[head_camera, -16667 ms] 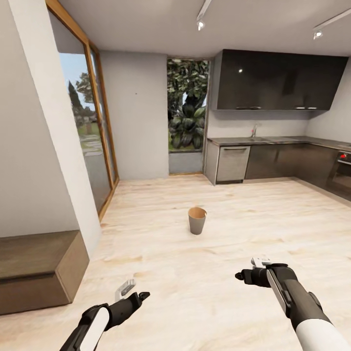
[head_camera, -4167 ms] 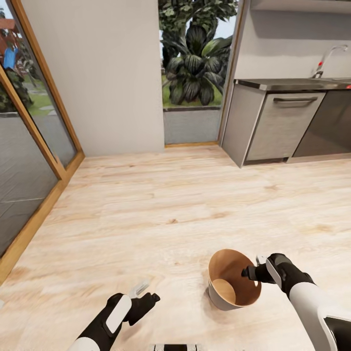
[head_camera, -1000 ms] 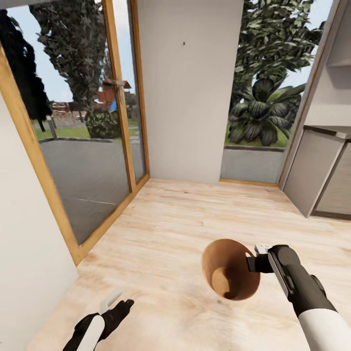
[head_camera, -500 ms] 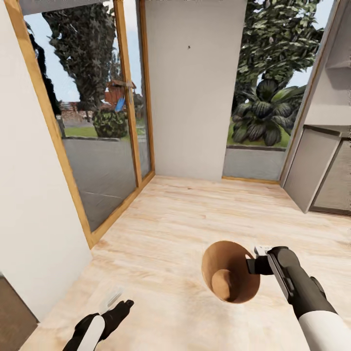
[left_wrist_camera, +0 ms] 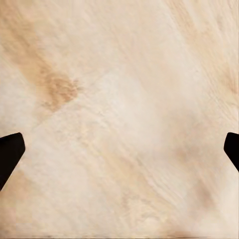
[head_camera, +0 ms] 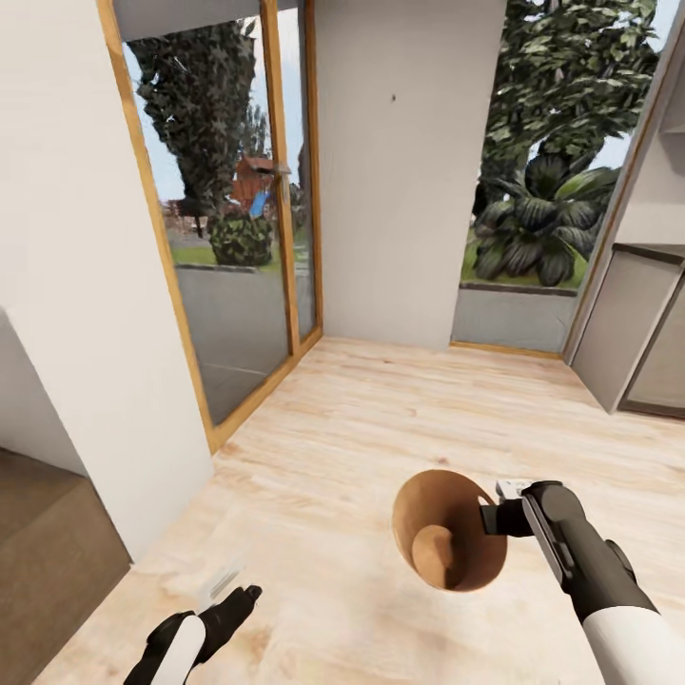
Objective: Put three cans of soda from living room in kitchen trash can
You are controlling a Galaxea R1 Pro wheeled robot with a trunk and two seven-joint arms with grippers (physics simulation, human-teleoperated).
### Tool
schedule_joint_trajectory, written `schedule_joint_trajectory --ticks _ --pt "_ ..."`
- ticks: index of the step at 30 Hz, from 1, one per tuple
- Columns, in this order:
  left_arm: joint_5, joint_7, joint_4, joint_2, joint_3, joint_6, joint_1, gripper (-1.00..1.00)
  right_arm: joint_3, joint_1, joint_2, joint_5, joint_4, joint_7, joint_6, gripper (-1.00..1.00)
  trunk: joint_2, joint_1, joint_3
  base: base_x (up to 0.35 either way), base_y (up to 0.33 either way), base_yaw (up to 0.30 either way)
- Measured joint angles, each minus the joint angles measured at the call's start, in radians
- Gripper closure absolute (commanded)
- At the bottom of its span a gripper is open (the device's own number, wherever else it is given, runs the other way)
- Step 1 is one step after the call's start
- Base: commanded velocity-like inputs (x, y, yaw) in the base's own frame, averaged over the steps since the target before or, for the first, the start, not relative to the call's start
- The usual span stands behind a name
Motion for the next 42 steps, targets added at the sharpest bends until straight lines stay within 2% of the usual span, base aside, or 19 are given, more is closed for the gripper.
schedule_joint_trajectory --ticks 3,14,27,31,35,39,42 --pt "0.0 0.0 0.0 0.0 0.0 0.0 0.0 -1.0 0.0 0.0 0.0 0.012 0.0 -0.001 -0.001 1.0 0.0 0.0 0.0 -0.328 0.0 0.295" --pt "0.0 0.0 0.0 0.001 0.0 0.0 0.0 -1.0 0.0 0.0 0.0 0.009 0.0 -0.001 -0.001 1.0 0.0 0.0 0.0 -0.316 0.007 0.296" --pt "0.0 -0.013 -0.032 0.002 -0.002 -0.003 0.01 -1.0 -0.001 0.0 0.0 0.005 0.0 -0.001 -0.001 1.0 0.0 0.0 0.0 -0.046 0.009 0.297" --pt "0.0 -0.014 -0.043 0.002 0.001 -0.002 0.014 -1.0 -0.002 0.0 -0.001 0.016 0.0 -0.002 -0.002 1.0 0.0 0.0 0.0 -0.133 0.167 0.297" --pt "-0.001 -0.014 -0.044 0.003 0.002 -0.002 0.015 -1.0 -0.001 0.0 -0.001 -0.002 0.0 0.0 0.0 1.0 0.0 0.0 0.0 -0.172 0.239 0.297" --pt "-0.001 -0.018 -0.045 0.003 0.004 -0.002 0.015 -1.0 -0.001 0.0 -0.001 0.01 0.0 -0.001 -0.001 1.0 0.0 0.0 0.0 -0.136 0.278 0.297" --pt "0.0 -0.02 -0.045 0.003 0.004 -0.002 0.015 -1.0 0.0 0.0 -0.001 0.003 0.0 0.0 -0.001 1.0 0.0 0.0 0.0 -0.061 0.301 0.297"
